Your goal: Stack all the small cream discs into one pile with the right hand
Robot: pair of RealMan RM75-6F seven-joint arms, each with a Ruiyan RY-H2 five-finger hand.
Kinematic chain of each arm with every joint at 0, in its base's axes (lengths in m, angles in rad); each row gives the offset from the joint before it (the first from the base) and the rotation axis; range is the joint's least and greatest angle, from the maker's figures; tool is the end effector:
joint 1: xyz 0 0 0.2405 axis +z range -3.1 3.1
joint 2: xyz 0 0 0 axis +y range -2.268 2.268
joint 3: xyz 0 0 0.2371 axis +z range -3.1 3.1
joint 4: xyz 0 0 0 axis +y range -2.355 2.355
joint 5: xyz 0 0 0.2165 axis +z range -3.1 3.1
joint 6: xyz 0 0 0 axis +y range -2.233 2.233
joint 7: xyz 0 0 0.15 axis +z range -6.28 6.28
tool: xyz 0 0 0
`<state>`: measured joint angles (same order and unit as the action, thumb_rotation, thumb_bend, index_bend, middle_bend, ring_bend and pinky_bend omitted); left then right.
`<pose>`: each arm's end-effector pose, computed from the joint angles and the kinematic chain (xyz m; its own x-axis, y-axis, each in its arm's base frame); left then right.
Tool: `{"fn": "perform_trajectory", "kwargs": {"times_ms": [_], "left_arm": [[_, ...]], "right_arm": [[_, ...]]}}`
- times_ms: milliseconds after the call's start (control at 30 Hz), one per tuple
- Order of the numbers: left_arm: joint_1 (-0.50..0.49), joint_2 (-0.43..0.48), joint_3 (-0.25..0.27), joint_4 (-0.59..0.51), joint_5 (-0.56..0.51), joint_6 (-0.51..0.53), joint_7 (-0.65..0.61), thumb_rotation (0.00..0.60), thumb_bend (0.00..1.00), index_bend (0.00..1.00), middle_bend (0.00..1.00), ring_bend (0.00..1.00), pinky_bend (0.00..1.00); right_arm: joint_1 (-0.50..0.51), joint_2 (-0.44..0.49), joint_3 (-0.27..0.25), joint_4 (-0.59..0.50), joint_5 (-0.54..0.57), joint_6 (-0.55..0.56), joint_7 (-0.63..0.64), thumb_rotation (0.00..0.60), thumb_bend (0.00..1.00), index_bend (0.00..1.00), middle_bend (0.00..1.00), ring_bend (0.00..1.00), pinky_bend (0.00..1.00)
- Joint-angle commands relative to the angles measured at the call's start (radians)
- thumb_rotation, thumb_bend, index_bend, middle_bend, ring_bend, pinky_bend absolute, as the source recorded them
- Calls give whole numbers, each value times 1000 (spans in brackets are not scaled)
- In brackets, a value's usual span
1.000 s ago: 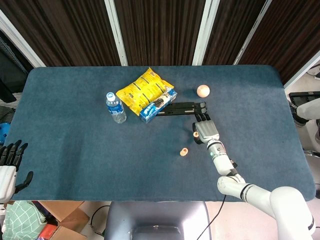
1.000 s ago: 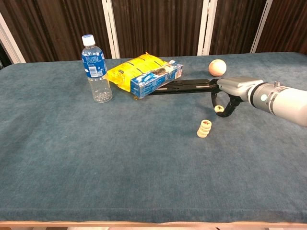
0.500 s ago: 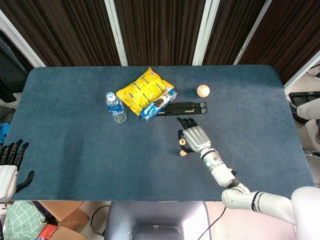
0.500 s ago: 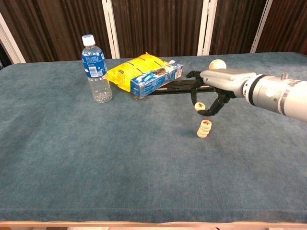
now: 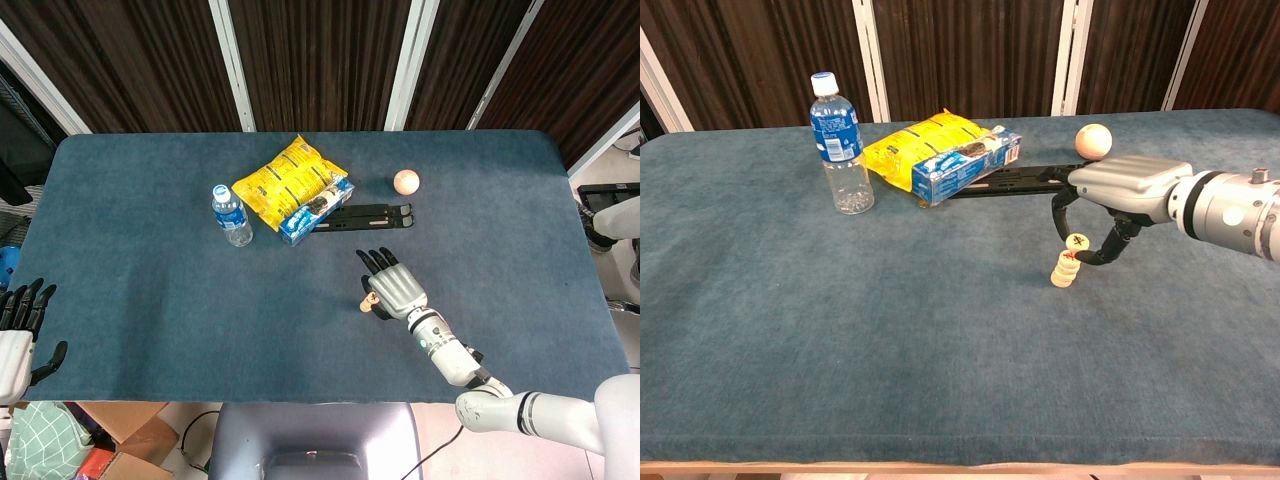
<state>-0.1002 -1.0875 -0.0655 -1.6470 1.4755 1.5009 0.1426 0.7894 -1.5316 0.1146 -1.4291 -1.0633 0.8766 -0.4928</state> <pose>-0.2902 0.1935 0.1570 0.5155 -0.0347 0.8562 0.8568 0.0028 -0.5157 -0.1494 -0.3416 -0.0340 0.6414 -0.2670 0.7193 -0.7450 -0.4407 0.5008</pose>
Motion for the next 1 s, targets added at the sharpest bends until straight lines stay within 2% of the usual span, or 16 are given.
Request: {"fn": "perform_trajectory", "kwargs": {"times_ms": [33,433,633,800,1000], "left_arm": [[-1,-1,1,0,0,-3,1,600,378,0,0,0,94],[-4,1,-2,-1,-6,-7,-6,600,379,0,0,0,94],[-2,2,-3,-2,-3,0,-8,600,379,0,0,0,94],[-2,1,-3,-2,-3,-1,-4,600,378,0,0,0,94],[-3,-1,-3,-2,-6,-2,-1,600,378,0,0,0,94]], "right_arm": [[2,-10,-2,16,7,-6,1,600,467,657,57,0,0],[9,-36,-7,41,-3,-17,19,600,467,622,57,0,0],[9,-36,-8,43,8,-14,4,600,467,544,57,0,0],[10,-32,-7,31,5,-14,10,600,467,389,46,0,0],[0,-6,-5,0,-25,8,31,600,467,328,29,0,0]]}}
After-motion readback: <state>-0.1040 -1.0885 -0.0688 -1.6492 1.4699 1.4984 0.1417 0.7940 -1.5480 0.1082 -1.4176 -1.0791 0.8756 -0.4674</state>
